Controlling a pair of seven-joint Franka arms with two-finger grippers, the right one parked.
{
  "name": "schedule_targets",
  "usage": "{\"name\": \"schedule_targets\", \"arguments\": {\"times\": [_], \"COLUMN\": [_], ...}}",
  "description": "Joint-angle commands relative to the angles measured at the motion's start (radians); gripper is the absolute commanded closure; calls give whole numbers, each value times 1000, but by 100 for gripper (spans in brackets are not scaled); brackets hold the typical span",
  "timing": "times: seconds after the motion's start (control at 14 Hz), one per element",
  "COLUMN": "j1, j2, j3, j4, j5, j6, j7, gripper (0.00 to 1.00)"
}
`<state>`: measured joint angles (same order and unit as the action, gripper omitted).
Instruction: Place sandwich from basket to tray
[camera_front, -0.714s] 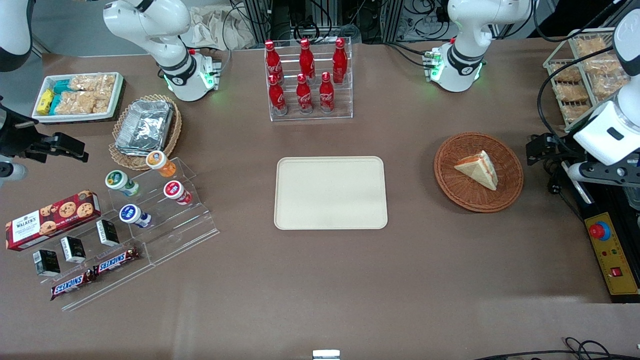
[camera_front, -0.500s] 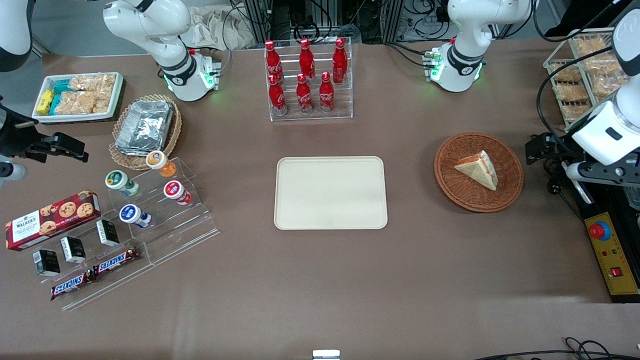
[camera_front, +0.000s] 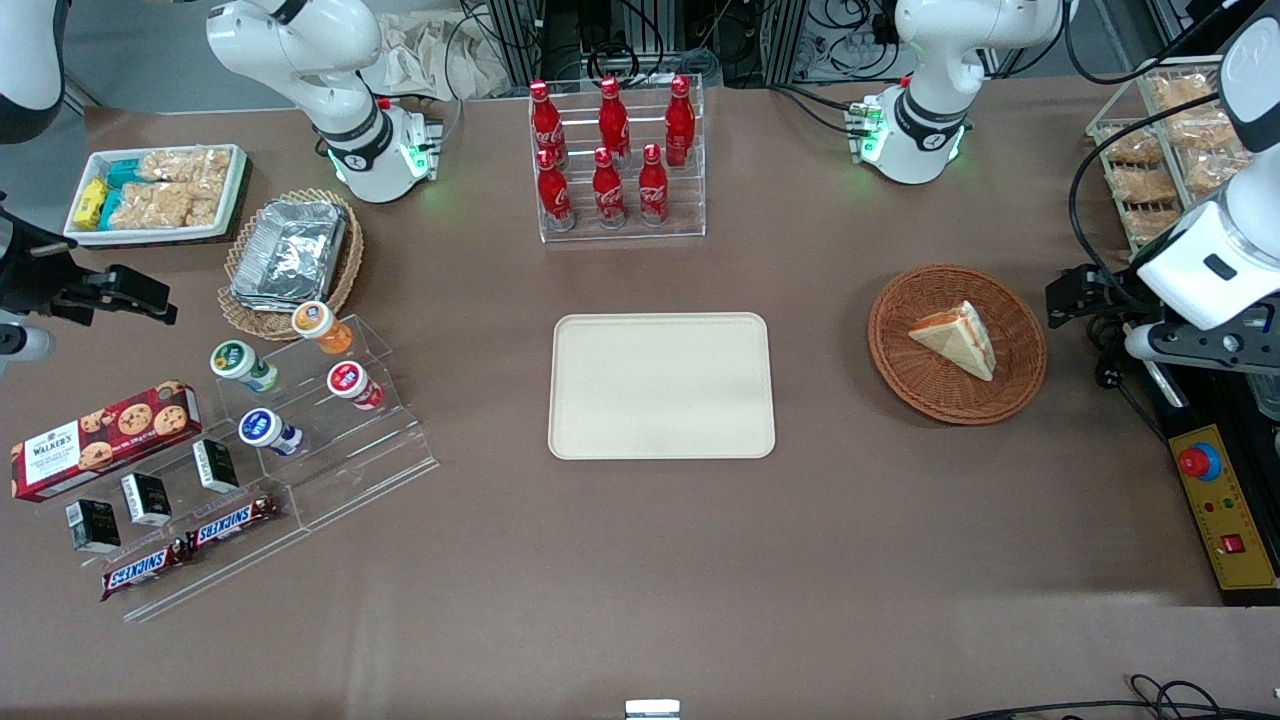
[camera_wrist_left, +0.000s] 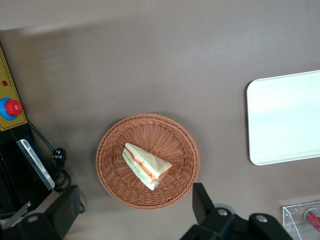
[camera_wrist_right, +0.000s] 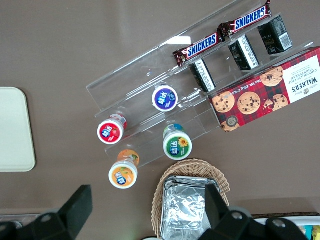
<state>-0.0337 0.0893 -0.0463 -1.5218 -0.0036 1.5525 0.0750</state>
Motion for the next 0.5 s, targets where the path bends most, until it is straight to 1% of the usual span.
{"name": "schedule_targets", "arguments": {"times": [0.0,0.14,0.29,0.43], "j1": [-6,-6,-6,-6], "j2": [-6,-13,-17,-52], "j3": [5,5,5,3], "j4": [17,15,9,-38], "j5": [-10,-13,-13,-13], "j6": [-69,-87,-123,-135], "j7": [-1,-7,-50,-95], "gripper": [0,0,0,0]}}
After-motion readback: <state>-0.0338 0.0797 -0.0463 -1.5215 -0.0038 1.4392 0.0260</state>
